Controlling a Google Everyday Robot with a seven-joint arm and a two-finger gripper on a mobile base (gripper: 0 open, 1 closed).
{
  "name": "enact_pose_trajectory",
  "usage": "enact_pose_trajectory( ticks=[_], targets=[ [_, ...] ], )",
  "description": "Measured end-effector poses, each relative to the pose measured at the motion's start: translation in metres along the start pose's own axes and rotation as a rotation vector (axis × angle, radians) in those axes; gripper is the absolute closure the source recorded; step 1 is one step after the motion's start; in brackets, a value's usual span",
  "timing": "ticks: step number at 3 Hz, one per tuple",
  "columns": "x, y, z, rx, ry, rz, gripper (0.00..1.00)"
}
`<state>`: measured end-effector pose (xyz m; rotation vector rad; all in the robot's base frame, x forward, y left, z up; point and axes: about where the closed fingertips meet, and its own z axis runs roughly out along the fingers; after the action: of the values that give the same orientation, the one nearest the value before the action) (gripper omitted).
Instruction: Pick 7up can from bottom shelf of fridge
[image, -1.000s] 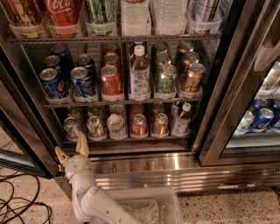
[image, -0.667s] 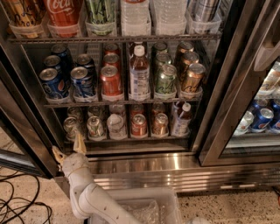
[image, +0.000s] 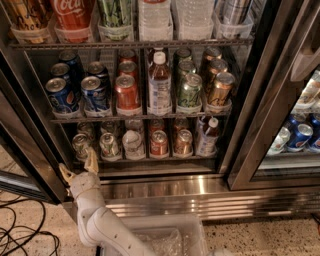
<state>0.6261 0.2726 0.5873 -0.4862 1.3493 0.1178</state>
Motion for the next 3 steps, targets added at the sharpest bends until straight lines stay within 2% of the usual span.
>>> enact_pose_trajectory(
  ticks=[3],
  targets=[
    [0.0037,0.0045,-0.0015,0.013,0.013,0.045,0.27]
  ],
)
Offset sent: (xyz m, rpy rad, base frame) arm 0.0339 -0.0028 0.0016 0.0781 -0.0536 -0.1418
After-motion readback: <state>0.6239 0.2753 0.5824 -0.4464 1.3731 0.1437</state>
